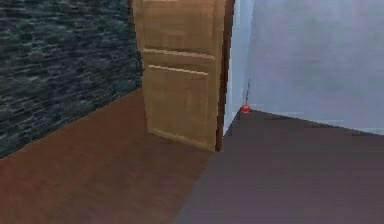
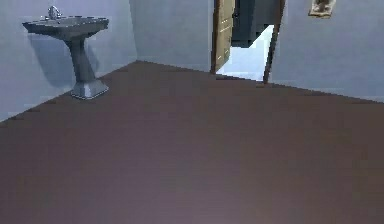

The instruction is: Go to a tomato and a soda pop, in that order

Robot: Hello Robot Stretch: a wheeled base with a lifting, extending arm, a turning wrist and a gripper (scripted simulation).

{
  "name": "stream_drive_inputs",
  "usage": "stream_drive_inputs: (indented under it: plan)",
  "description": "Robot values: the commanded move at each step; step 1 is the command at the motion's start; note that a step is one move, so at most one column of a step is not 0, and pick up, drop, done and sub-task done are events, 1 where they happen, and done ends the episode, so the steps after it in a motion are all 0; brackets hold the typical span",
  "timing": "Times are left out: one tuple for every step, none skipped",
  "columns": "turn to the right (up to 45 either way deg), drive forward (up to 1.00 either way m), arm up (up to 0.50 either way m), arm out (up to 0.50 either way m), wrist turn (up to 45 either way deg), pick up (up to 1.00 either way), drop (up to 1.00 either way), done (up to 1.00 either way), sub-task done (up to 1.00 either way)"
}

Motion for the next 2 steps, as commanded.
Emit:
stream_drive_inputs:
  plan:
    - [0.0, 0.2, 0.0, 0.0, 0.0, 0.0, 0.0, 0.0, 0.0]
    - [-18.0, 0.0, 0.0, 0.0, 0.0, 0.0, 0.0, 0.0, 0.0]
